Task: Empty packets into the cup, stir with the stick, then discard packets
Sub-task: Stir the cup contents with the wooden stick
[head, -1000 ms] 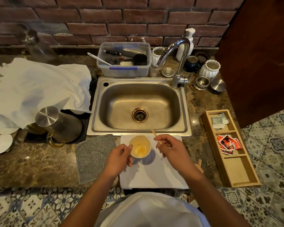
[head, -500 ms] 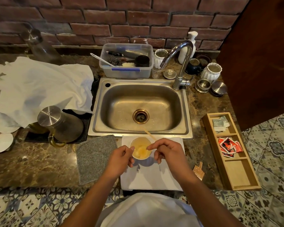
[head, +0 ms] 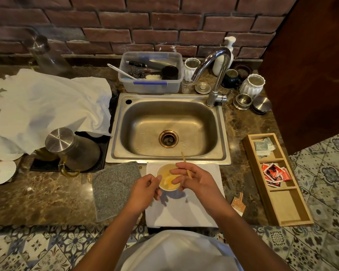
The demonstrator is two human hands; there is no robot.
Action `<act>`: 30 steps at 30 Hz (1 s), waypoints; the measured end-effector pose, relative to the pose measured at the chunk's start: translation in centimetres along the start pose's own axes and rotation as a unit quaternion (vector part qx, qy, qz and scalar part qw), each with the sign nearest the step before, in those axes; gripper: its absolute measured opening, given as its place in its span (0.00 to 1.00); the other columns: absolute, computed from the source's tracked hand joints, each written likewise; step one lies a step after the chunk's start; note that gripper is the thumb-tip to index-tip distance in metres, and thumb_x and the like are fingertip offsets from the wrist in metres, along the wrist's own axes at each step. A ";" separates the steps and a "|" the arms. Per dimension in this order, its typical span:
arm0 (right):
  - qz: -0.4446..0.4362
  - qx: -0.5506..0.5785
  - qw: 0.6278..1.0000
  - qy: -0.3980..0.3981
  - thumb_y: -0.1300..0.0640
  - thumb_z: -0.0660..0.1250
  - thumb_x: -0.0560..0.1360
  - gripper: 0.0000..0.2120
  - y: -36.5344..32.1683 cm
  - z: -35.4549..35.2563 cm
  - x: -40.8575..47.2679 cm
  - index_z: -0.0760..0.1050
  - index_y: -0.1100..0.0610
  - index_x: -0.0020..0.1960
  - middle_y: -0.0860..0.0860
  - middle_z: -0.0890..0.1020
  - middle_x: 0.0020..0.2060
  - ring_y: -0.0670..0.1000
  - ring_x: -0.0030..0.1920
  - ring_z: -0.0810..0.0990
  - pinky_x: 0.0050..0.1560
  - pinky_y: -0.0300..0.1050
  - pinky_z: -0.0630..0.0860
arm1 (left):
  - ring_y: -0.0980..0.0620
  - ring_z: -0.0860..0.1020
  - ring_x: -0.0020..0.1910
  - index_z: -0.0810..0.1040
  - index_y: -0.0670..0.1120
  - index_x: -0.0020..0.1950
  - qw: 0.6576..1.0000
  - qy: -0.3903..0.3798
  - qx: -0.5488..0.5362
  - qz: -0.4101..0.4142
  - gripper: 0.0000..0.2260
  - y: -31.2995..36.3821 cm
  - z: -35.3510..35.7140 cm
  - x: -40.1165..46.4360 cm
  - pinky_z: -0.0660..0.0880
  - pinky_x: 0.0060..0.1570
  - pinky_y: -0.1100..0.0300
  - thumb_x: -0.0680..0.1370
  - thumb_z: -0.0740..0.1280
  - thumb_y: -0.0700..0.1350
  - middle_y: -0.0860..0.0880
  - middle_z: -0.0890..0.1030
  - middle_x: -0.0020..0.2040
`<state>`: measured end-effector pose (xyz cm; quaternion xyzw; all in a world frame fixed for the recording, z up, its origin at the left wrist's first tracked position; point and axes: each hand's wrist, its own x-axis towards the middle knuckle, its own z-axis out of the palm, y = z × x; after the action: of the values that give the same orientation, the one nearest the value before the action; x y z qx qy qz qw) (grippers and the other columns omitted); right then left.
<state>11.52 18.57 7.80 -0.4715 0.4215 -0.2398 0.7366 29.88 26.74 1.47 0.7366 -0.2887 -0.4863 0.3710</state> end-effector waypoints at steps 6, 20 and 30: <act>0.013 0.001 1.000 -0.017 0.52 0.61 0.83 0.15 0.0 0.3 -0.1 0.85 0.55 0.58 0.59 0.88 0.50 0.57 0.45 0.86 0.45 0.44 0.82 | 0.51 0.78 0.26 0.77 0.35 0.41 1.000 -0.006 -0.007 0.004 0.18 -0.1 -0.1 0.1 0.73 0.28 0.62 0.83 0.66 0.48 0.47 0.82 0.28; 0.061 0.106 0.983 -0.134 0.64 0.71 0.71 0.23 0.5 -1.0 -0.1 0.78 0.60 0.66 0.64 0.83 0.59 0.63 0.57 0.84 0.57 0.52 0.81 | 0.50 0.78 0.26 0.77 0.34 0.42 1.000 -0.012 -0.006 -0.003 0.18 0.4 -0.1 0.1 0.73 0.28 0.61 0.83 0.66 0.48 0.47 0.81 0.29; 0.047 0.043 0.995 -0.081 0.57 0.61 0.84 0.14 0.7 -1.3 0.6 0.80 0.61 0.64 0.64 0.86 0.51 0.61 0.47 0.87 0.48 0.49 0.85 | 0.46 0.78 0.28 0.77 0.36 0.42 1.000 -0.015 -0.014 -0.015 0.17 0.8 -0.2 0.0 0.72 0.29 0.58 0.83 0.66 0.47 0.43 0.82 0.31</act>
<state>10.73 17.83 6.71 -0.4365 0.3713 -0.1836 0.7987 30.00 26.30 2.19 0.7282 -0.2765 -0.5070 0.3692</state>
